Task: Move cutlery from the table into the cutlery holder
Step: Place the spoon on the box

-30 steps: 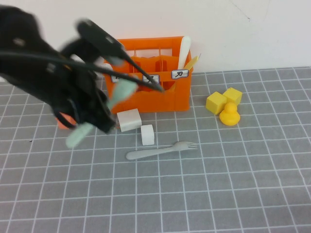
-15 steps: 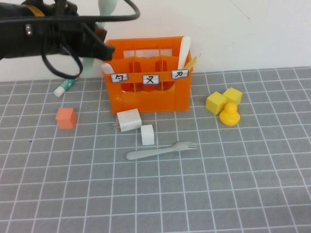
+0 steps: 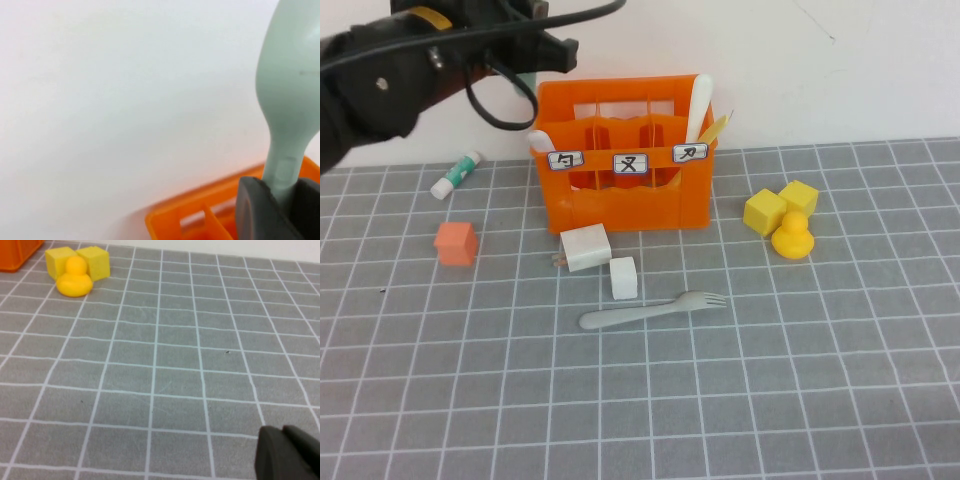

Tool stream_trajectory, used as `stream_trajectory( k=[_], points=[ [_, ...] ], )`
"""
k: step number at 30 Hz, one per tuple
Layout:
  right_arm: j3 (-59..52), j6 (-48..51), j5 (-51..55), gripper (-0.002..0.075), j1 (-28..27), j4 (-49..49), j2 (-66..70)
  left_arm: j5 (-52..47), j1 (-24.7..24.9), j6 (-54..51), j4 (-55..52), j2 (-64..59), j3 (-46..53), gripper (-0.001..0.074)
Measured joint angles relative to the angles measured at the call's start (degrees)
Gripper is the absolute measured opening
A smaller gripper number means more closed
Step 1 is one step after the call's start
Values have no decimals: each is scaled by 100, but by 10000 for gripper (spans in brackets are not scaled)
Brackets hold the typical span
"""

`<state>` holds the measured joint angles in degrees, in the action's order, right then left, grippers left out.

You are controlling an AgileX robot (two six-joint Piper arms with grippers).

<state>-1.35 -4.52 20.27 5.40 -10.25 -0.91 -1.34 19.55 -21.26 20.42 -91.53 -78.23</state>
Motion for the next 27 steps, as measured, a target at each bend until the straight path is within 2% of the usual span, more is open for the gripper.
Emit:
stream_trajectory(
  k=[19,27],
  points=[
    [0,0,0,-3,0,0,0,1790,0,831,326,-1301,0,104],
    [0,0,0,-3,0,0,0,2066,0,1084,-5,-1715,0,108]
  ],
)
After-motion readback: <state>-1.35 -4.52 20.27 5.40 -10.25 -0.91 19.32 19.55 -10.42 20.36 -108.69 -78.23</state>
